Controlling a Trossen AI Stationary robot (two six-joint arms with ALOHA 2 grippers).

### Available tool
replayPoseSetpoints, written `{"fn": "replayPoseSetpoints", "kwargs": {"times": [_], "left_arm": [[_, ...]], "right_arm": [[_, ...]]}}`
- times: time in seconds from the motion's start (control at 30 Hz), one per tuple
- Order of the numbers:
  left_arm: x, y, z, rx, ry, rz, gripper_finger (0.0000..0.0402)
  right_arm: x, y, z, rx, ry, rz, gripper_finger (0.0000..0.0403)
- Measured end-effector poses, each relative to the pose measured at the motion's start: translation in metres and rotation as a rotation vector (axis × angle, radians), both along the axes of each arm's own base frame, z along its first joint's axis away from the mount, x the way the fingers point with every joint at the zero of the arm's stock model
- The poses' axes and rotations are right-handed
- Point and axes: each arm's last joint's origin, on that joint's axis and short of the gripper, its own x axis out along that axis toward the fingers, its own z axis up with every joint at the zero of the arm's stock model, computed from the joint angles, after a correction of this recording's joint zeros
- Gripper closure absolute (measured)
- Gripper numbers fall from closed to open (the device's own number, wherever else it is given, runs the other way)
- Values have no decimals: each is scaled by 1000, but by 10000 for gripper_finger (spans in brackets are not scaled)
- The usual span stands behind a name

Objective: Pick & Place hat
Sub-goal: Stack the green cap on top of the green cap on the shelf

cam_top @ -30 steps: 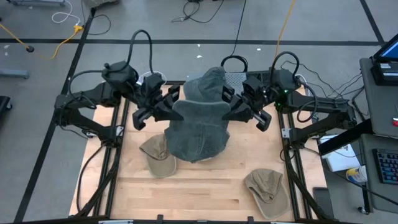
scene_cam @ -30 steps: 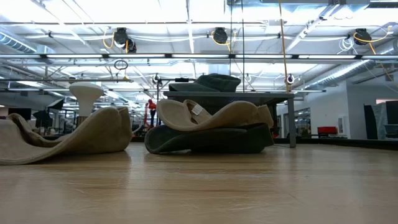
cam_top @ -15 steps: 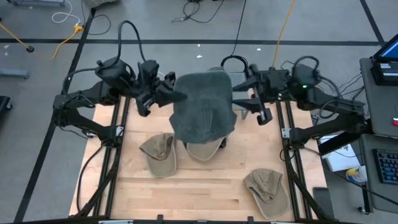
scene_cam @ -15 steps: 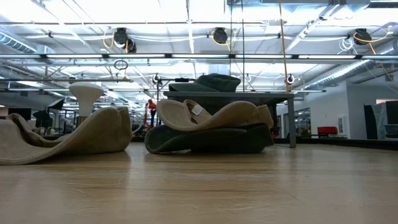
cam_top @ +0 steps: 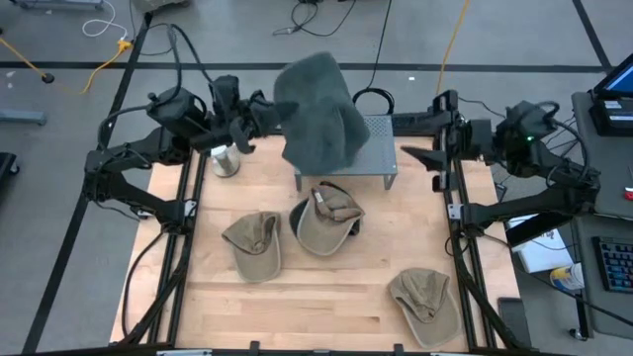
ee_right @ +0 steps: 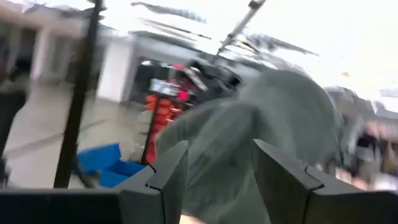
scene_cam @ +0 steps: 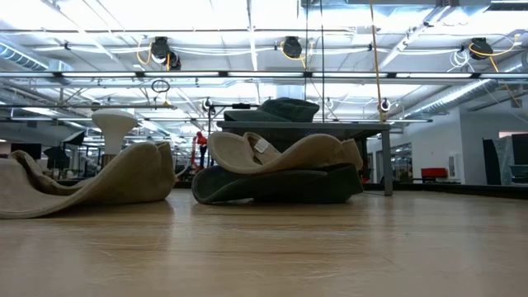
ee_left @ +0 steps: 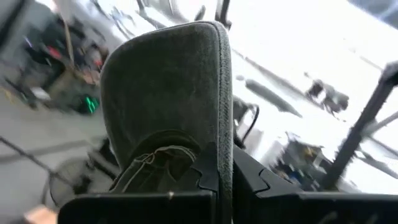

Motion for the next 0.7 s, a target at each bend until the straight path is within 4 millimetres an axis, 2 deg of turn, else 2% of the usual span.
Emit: {"fn": "replayPoseSetpoints", "kwargs": {"times": [0.17,0.43,0.7], "left_arm": [[-5,3,8,38,-85,140,394],[-9,2,19,185,-196,245,394],[-12,-3,24,419,-237,251,394]], "right_arm": [[1,-4,0,365,-18,-30,237],[14,-6,-3,752,-49,62,232],[32,-8,-6,958,-71,132,232]]}}
